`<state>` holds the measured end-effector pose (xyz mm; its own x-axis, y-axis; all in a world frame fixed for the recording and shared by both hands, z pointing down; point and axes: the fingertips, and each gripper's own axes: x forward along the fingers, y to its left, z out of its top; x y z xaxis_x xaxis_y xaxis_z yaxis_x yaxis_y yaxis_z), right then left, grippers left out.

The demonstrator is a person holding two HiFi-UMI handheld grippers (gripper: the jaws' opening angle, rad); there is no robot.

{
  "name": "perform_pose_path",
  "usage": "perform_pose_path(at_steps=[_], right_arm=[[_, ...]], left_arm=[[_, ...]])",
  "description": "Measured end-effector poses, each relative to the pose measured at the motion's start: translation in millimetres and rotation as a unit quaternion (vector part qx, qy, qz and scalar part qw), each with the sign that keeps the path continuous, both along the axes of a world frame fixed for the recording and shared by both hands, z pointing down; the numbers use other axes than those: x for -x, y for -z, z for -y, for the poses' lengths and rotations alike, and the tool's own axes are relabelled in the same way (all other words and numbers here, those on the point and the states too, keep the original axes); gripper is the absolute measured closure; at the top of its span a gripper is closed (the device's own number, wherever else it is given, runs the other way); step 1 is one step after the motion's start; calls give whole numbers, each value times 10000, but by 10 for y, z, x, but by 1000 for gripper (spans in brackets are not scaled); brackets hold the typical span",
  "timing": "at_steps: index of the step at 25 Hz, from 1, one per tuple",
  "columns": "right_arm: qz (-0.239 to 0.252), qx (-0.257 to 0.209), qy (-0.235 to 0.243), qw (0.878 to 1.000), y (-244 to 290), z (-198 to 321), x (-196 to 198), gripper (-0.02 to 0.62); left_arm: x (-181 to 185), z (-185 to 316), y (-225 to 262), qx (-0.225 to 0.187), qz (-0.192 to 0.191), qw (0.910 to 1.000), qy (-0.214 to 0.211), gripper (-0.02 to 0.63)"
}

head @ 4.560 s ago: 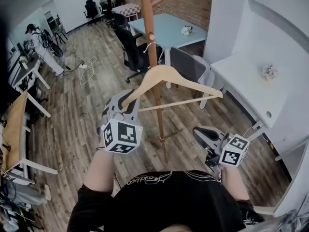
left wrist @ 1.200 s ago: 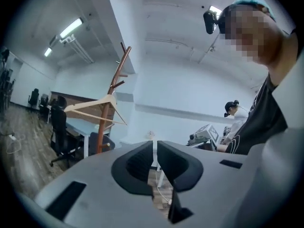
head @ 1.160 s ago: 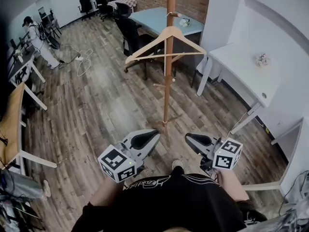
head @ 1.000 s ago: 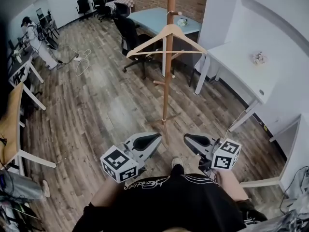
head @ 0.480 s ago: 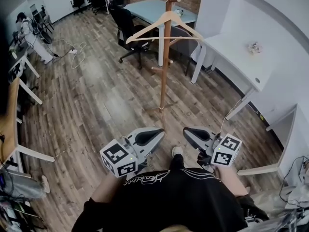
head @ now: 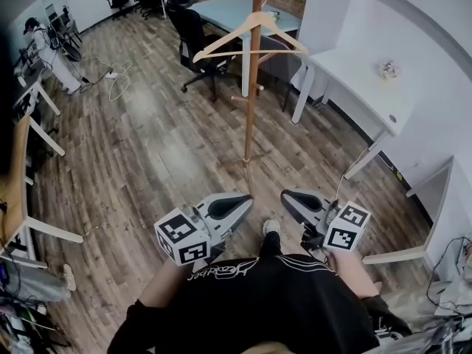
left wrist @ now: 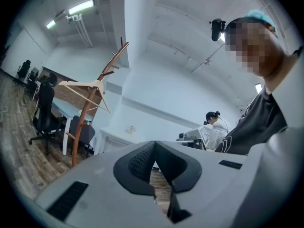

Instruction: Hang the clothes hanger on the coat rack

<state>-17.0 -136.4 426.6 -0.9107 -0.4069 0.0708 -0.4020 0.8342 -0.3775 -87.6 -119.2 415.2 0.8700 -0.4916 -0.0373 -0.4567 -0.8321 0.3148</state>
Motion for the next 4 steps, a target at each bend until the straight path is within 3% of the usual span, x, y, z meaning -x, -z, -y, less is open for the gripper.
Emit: perform_pose_path(at_steps=[4], right_arm=[[-7,-13,12,10000,9,-21,-5,557]], left_arm=[[-10,-10,-5,-74,105,9999,88,600]])
